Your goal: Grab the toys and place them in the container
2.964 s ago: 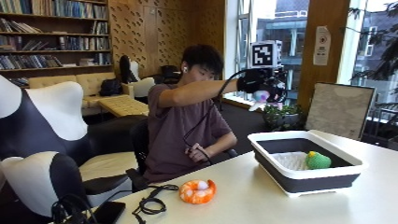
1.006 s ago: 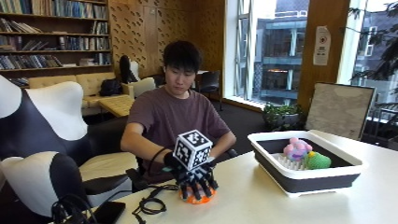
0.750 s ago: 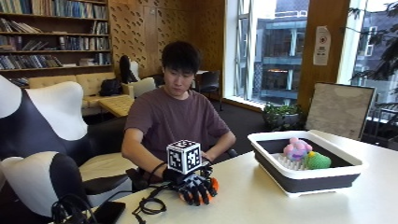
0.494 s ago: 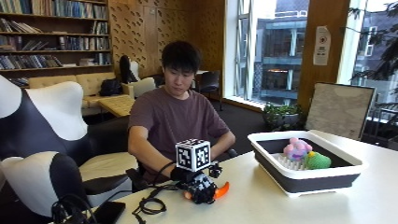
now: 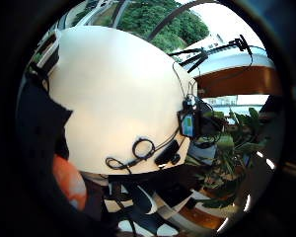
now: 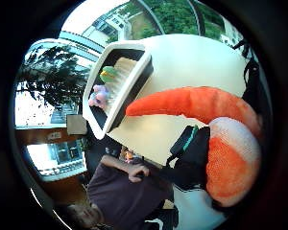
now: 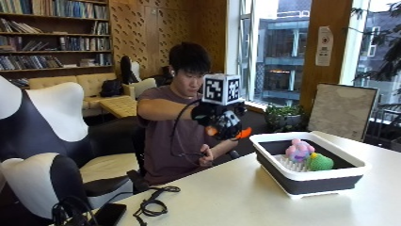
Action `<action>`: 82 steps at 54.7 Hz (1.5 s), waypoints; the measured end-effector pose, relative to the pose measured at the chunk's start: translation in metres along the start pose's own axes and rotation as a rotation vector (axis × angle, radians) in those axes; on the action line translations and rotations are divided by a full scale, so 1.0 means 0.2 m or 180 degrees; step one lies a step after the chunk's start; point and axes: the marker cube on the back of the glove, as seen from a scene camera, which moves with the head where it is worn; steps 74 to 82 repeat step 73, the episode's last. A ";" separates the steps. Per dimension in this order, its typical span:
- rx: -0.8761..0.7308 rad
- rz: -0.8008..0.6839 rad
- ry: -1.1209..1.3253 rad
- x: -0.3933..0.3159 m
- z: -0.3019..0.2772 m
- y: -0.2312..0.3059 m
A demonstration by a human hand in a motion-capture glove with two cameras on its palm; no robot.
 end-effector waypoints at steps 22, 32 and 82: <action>0.0456 -0.0585 0.0409 -0.83 -0.44 -0.33; 0.0475 -0.0607 0.0052 -1.07 -0.39 -0.55; -0.0213 -0.0748 0.0443 -1.14 0.09 -0.76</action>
